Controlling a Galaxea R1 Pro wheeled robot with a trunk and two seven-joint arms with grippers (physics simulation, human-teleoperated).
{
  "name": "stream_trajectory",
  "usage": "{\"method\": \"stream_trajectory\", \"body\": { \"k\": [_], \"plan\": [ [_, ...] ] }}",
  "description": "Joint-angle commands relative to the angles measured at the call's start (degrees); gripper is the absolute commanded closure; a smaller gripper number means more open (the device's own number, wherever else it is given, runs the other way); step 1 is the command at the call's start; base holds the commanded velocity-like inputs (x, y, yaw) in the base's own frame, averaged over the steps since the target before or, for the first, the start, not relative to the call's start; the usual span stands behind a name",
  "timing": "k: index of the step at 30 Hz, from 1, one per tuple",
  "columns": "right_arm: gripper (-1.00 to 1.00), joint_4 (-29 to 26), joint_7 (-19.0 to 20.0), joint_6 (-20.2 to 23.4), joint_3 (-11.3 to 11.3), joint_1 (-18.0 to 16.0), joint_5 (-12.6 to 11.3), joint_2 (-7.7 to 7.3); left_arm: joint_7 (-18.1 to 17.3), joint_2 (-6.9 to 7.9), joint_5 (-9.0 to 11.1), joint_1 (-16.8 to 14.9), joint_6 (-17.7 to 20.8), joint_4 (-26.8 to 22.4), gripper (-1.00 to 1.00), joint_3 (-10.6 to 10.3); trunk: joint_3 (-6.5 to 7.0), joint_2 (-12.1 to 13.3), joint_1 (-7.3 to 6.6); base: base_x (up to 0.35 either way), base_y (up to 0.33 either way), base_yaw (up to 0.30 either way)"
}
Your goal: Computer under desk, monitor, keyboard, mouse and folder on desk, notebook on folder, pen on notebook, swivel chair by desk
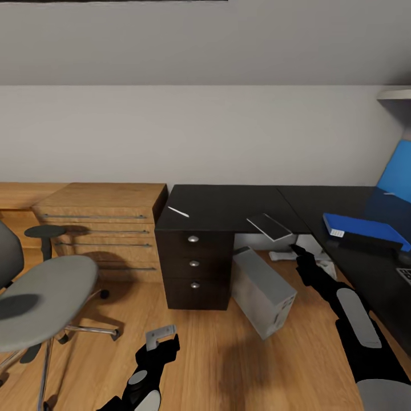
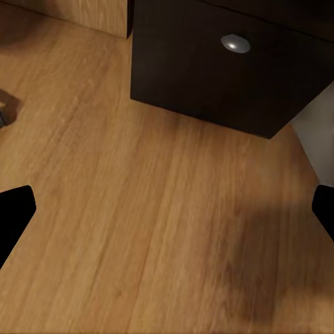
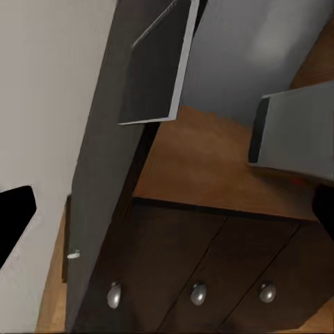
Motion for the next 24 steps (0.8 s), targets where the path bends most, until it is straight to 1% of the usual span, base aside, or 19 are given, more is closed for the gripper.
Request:
{"method": "stream_trajectory", "body": {
  "k": [1,3,4,5,6,7,8,9,11,12,13,14,17,23,24],
  "plan": [
    [-1.0,0.2,0.2,0.8,-0.7,0.0,-1.7,-0.02,0.4,0.06,0.1,-0.1,0.3,-0.1,-1.0,-0.1,-0.24,-0.4,0.22,0.0,0.0,0.0],
    [-1.0,0.9,1.0,2.2,-1.6,0.0,-3.6,-0.09,0.4,-0.01,0.3,-0.1,0.6,-0.2,-1.0,0.2,-0.6,-1.2,0.66,0.0,0.0,0.0],
    [-1.0,2.1,2.0,4.3,-2.7,0.0,-6.1,-0.31,0.4,-0.57,1.2,-0.1,2.8,-1.5,-1.0,1.1,-0.78,-1.6,0.88,0.0,0.0,0.0],
    [-1.0,2.7,2.5,5.1,-3.2,0.0,-7.3,-0.43,0.4,-1.36,1.9,-0.1,7.3,-4.8,-1.0,2.1,-0.96,-2.0,1.1,0.0,0.0,0.0],
    [-1.0,2.7,2.5,5.2,-3.2,0.0,-7.5,-0.44,0.4,-1.57,2.0,-0.1,8.4,-5.8,-1.0,2.5,-1.14,-2.4,1.32,0.0,0.0,0.0],
    [-1.0,2.8,2.7,5.3,-3.3,0.0,-7.7,-0.42,0.4,-1.98,2.2,-0.1,10.5,-8.1,-1.0,3.6,-1.32,-2.9,1.54,0.0,0.0,0.0],
    [-1.0,2.8,2.8,5.4,-3.4,0.0,-7.8,-0.41,0.4,-2.22,2.3,-0.1,11.4,-9.2,-1.0,4.3,-1.5,-3.3,1.76,0.0,0.0,0.0],
    [-1.0,2.9,4.4,5.5,-3.5,0.0,-7.9,-0.4,0.4,-3.14,2.5,-0.1,14.4,-12.8,-1.0,8.0,-1.68,-3.7,1.98,0.0,0.0,0.0],
    [-1.0,3.0,5.4,5.5,-3.5,0.0,-7.9,-0.39,0.4,-3.32,2.8,-0.1,15.2,-13.5,-1.0,9.5,-2.04,-4.5,2.42,0.0,0.0,0.0],
    [-1.0,3.0,6.4,5.5,-3.5,0.0,-7.9,-0.39,0.4,-3.46,3.3,-0.1,16.0,-13.8,-1.0,10.6,-2.22,-4.9,2.64,0.0,0.0,0.0],
    [-1.0,3.1,7.5,5.5,-3.5,0.0,-7.8,-0.35,0.4,-3.51,4.1,-0.1,17.2,-14.1,-1.0,11.7,-2.39,-5.3,2.86,0.0,0.0,0.0],
    [-1.0,3.1,7.9,5.5,-3.5,0.0,-7.8,-0.3,0.4,-3.47,4.7,-0.1,17.8,-14.1,-1.0,12.1,-2.57,-5.7,3.08,0.0,0.0,0.0],
    [-1.0,3.1,8.3,5.5,-3.4,0.0,-7.8,-0.2,0.4,-3.36,5.3,-0.1,18.4,-13.9,-1.0,12.7,-3.11,-6.9,3.73,0.0,0.0,0.0],
    [-1.0,3.1,8.5,5.5,-3.4,0.0,-7.7,-0.22,0.4,-3.31,5.6,-0.1,18.7,-13.8,-1.0,12.8,-4.19,-9.3,5.05,0.0,0.0,0.0],
    [-1.0,3.1,8.6,5.5,-3.4,0.0,-7.7,-0.23,0.4,-3.32,5.6,-0.1,18.7,-13.8,-1.0,12.8,-4.19,-9.3,5.05,0.0,0.0,0.0]
  ]
}}
